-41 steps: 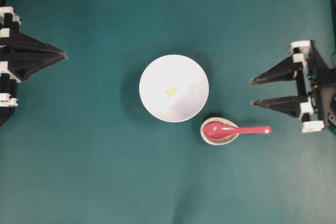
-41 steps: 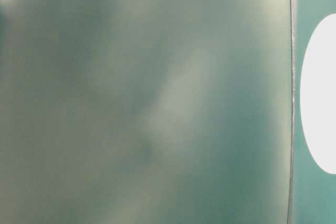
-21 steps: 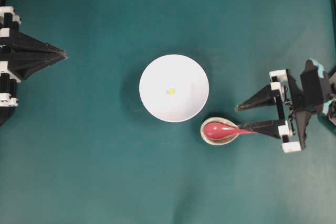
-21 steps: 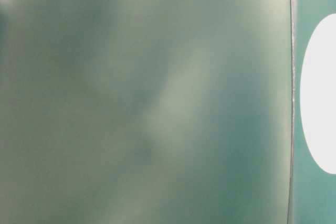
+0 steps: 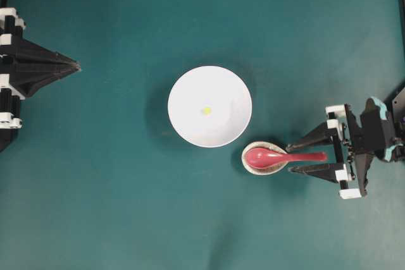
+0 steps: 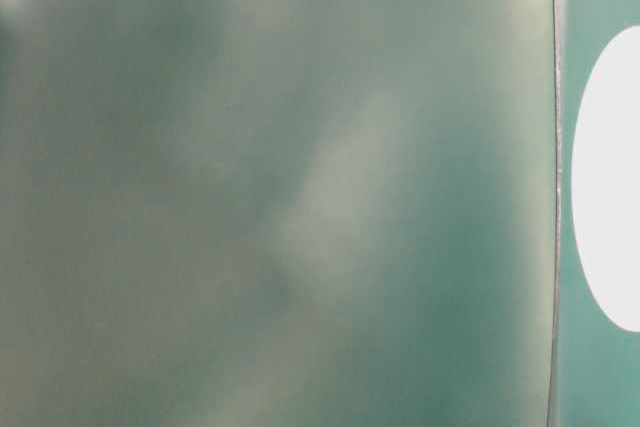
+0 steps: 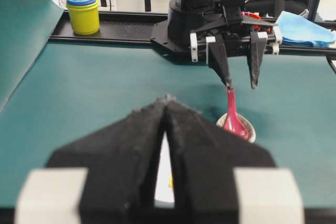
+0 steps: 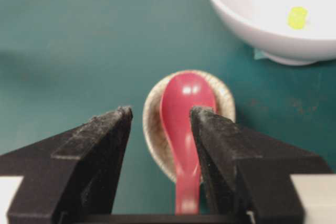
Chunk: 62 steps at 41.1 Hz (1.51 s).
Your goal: Scoop the yellow hexagonal prism block from the bowl with a spoon using the right arm.
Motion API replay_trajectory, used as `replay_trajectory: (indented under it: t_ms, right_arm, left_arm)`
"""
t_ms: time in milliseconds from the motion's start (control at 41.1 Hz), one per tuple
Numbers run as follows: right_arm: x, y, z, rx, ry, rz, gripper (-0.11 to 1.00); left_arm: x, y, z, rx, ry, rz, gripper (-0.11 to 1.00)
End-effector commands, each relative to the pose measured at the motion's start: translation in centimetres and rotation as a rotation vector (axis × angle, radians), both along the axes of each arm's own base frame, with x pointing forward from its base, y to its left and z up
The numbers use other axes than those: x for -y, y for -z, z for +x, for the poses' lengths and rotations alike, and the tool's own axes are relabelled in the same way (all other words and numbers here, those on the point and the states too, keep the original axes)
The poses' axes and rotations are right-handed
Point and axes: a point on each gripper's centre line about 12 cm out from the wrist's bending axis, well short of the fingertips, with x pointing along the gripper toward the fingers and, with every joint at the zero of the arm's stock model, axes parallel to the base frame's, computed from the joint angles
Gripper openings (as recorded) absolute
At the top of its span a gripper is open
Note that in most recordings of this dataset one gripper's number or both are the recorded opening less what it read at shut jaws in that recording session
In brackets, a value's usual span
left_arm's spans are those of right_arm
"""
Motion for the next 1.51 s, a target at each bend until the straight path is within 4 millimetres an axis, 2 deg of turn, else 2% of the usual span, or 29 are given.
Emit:
replay_trajectory:
  t_ms: [0,316,754,1483]
  right_arm:
    - [-0.3,0.1,0.0,0.017,-0.01,-0.008,0.55]
    - [0.0,2.2,-0.7,-0.04,0.003,-0.052,0.55]
    - [0.3,3.6,-1.2,-0.084,0.017,-0.085,0.54]
    - [0.2,4.5,-1.1,-0.072,0.016,-0.117,0.54]
  left_arm:
    - [0.0,-1.1,0.3,0.027,0.0,0.003,0.05]
    - [0.0,-1.0,0.3,0.026,0.001,0.005,0.05]
    - [0.0,-1.1,0.2,0.025,0.0,0.009,0.05]
    - [0.0,-1.0,0.3,0.022,0.0,0.011,0.05]
